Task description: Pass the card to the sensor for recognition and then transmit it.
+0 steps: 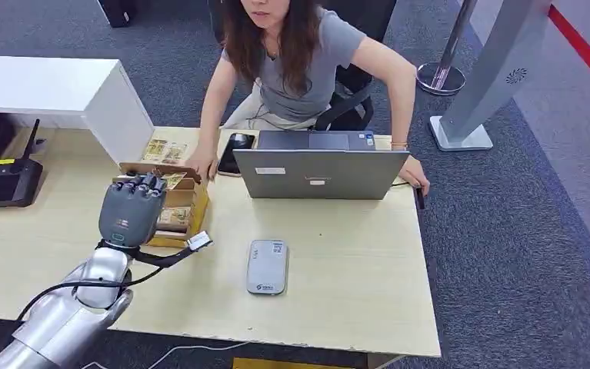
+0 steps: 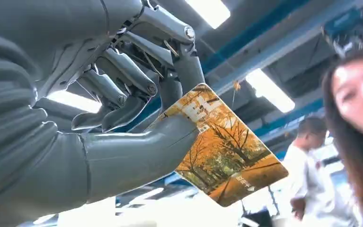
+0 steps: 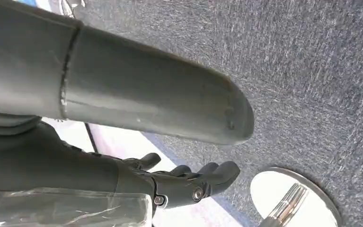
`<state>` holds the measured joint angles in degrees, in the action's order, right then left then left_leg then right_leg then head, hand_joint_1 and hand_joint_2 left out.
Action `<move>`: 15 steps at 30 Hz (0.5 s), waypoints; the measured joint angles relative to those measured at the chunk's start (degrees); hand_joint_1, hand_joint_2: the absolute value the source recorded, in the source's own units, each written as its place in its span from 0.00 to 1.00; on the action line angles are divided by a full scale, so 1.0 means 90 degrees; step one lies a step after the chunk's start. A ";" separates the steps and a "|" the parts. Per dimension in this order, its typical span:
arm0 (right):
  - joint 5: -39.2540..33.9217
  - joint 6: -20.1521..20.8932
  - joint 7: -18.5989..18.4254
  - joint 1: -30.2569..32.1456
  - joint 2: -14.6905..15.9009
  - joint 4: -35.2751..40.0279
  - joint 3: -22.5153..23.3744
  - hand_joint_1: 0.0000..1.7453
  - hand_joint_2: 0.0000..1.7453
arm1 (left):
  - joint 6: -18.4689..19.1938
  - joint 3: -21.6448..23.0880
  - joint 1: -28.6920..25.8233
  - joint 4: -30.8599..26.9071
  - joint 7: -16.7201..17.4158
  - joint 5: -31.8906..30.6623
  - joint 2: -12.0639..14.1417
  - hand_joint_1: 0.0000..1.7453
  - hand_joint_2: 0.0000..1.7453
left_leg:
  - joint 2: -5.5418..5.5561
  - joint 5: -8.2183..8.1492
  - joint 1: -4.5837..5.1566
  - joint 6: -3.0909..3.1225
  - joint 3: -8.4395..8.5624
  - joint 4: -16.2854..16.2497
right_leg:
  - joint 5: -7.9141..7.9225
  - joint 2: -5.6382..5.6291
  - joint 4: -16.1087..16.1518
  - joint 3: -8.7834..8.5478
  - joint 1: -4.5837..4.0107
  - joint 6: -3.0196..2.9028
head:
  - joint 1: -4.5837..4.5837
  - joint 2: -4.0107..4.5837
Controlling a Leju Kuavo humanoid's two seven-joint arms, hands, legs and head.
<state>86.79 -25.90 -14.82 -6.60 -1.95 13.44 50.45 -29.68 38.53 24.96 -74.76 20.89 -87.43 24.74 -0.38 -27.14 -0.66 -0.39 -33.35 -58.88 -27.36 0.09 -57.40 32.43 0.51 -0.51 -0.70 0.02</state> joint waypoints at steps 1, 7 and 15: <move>-0.0005 0.0000 0.0002 0.0003 0.0000 -0.0002 0.0000 0.00 0.00 | 0.0039 0.0010 0.0045 -0.0129 -0.0007 0.0000 0.0022 1.00 1.00 | 0.0000 0.0000 0.0000 0.0000 0.0000 0.0000 | 0.0000 0.0000 0.0000 0.0000 0.0000 0.0000 | 0.0000 0.0000; 0.0002 0.0000 0.0005 0.0003 -0.0002 -0.0019 -0.0002 0.00 0.00 | 0.0170 0.0036 0.0406 -0.0565 0.0090 0.0000 0.0328 1.00 1.00 | 0.0000 0.0003 -0.0002 -0.0003 0.0001 0.0000 | 0.0000 0.0000 -0.0001 0.0000 -0.0001 0.0000 | 0.0000 0.0000; 0.0022 0.0029 -0.0005 -0.0004 -0.0002 -0.0034 -0.0007 0.00 0.00 | 0.0221 0.0099 0.0934 -0.0546 0.0258 0.0000 0.0833 1.00 1.00 | 0.0000 0.0004 -0.0003 -0.0005 0.0001 0.0001 | 0.0000 -0.0001 -0.0005 0.0000 -0.0003 -0.0001 | 0.0000 0.0000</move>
<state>86.99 -25.64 -14.86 -6.64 -1.97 13.14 50.38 -27.69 39.43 33.36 -79.67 23.21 -87.43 32.24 -0.37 -27.11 -0.68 -0.43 -33.34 -58.87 -27.36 0.08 -57.45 32.43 0.49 -0.52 -0.70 0.02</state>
